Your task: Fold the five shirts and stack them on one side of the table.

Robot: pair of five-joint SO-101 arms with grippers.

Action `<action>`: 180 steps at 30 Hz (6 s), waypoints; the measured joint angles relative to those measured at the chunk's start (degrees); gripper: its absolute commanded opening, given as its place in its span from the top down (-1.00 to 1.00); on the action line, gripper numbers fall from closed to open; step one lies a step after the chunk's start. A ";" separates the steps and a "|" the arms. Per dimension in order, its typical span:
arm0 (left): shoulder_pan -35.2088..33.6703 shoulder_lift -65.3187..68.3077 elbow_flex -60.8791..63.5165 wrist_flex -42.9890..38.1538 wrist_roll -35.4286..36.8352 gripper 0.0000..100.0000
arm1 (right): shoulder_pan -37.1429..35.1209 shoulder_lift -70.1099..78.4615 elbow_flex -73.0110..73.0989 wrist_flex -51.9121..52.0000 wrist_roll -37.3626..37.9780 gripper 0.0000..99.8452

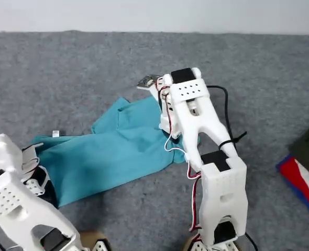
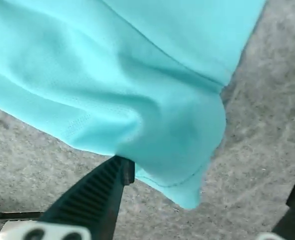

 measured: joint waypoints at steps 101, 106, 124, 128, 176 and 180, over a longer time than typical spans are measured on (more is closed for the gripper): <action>-17.32 -9.67 4.31 -0.79 -0.88 0.97 | -0.18 16.70 -22.59 0.00 -2.64 -0.16; -15.21 -14.42 0.79 -0.79 -0.88 0.97 | -3.69 12.75 -9.93 0.00 -3.08 -0.16; -11.43 -17.32 0.18 -0.79 -0.88 0.97 | -17.23 11.52 -0.79 0.00 -6.59 -0.16; -11.43 -17.32 2.81 -0.79 -0.88 0.97 | -21.80 9.23 -0.79 0.00 -8.18 -0.16; -16.97 -17.32 5.10 -0.79 -0.97 0.97 | 10.73 18.02 -18.29 0.00 -1.93 0.98; -16.97 -17.32 5.10 -0.79 -0.97 0.97 | 18.81 17.58 -18.29 0.00 1.93 0.98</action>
